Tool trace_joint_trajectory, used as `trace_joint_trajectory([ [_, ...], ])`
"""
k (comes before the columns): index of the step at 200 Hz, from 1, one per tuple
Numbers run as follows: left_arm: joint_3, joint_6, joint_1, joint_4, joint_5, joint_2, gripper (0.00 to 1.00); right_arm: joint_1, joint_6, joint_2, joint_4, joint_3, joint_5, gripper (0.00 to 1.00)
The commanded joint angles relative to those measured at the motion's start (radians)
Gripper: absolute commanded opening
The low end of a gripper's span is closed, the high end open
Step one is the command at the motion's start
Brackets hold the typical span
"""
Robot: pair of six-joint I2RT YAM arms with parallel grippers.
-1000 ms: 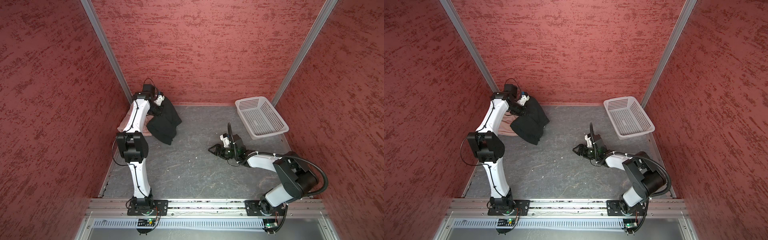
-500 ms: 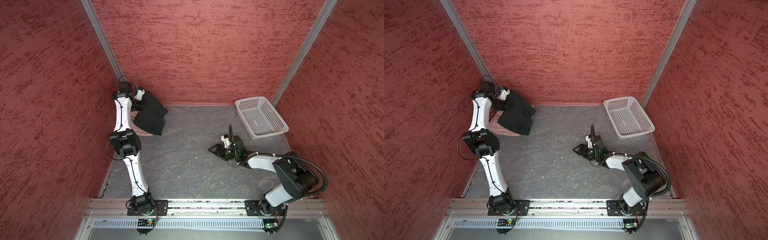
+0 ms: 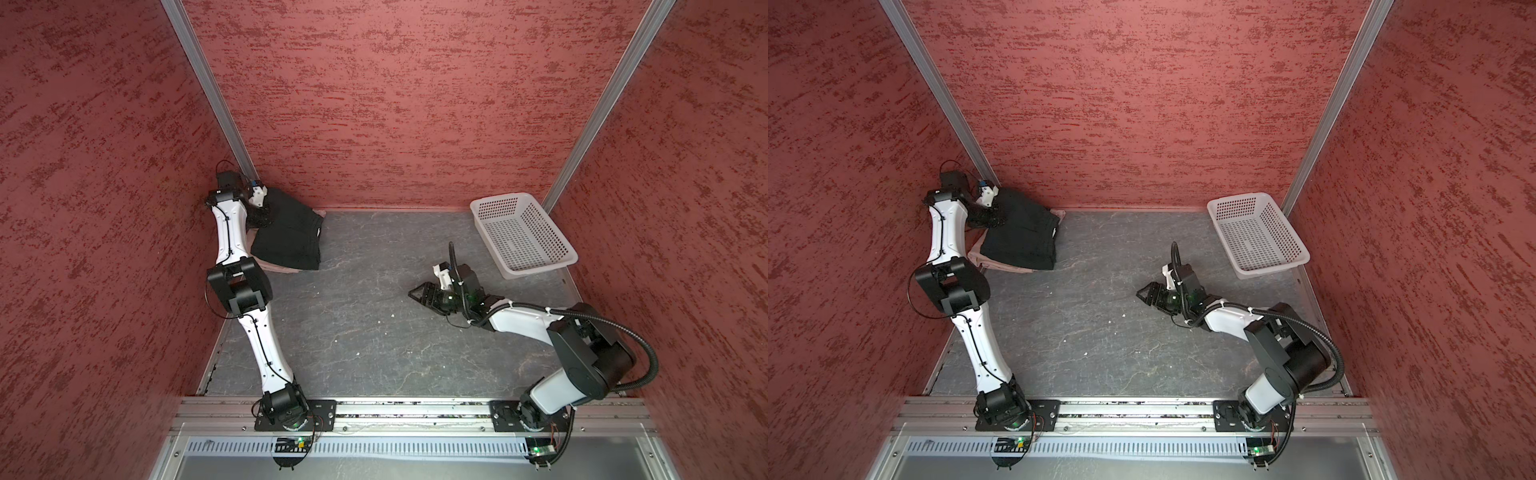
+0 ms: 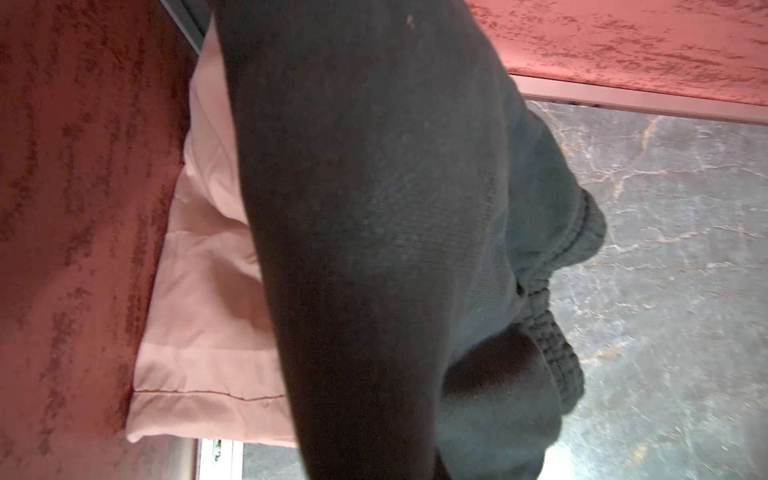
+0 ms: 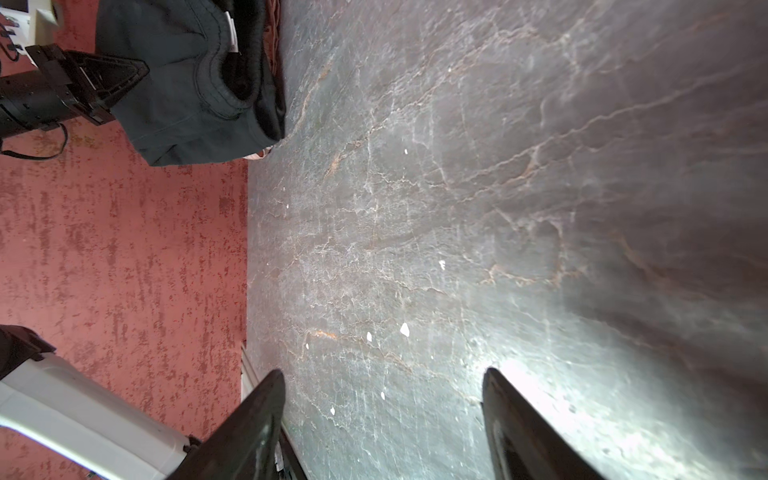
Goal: Fold and stack the shorts
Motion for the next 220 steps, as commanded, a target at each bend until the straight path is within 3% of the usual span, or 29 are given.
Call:
trace_joint_trajectory([
  [1,0.008,0.01,0.025,0.085,-0.063,0.038,0.26,0.001,-0.027,-0.038,-0.074,0.034,0.071,0.76],
  [4,0.008,0.007,0.026,0.087,-0.059,0.039,0.44,0.002,-0.032,-0.041,-0.084,0.036,0.072,0.76],
  [10,0.005,0.0,0.03,0.094,-0.05,0.042,0.92,0.002,-0.038,-0.045,-0.104,0.041,0.078,0.76],
  [14,0.006,-0.007,0.031,0.097,-0.044,0.044,1.0,0.002,-0.042,-0.048,-0.112,0.044,0.081,0.76],
  [42,0.005,-0.041,0.03,0.115,-0.004,0.027,0.99,0.001,-0.073,-0.096,-0.181,0.049,0.125,0.77],
  [69,-0.002,-0.097,0.031,0.143,-0.025,-0.027,0.99,-0.021,-0.15,-0.198,-0.334,0.083,0.238,0.81],
  [101,-0.02,-0.14,0.02,0.173,-0.133,-0.128,0.99,-0.127,-0.25,-0.354,-0.444,0.083,0.354,0.88],
  [121,-0.116,-0.172,-0.006,0.224,-0.157,-0.255,0.99,-0.216,-0.318,-0.427,-0.458,0.091,0.395,0.94],
  [141,-0.362,-0.212,-0.045,0.352,-0.159,-0.466,0.99,-0.308,-0.419,-0.467,-0.438,0.099,0.444,0.99],
  [167,-0.843,-0.275,-0.109,0.631,-0.176,-0.809,0.99,-0.438,-0.501,-0.449,-0.34,0.081,0.468,0.99],
  [196,-1.333,-0.367,-0.163,0.865,-0.211,-1.153,0.99,-0.489,-0.572,-0.428,-0.207,0.008,0.624,0.99],
  [220,-1.637,-0.461,-0.204,0.953,-0.264,-1.298,0.99,-0.507,-0.621,-0.442,-0.063,-0.107,0.766,0.99],
])
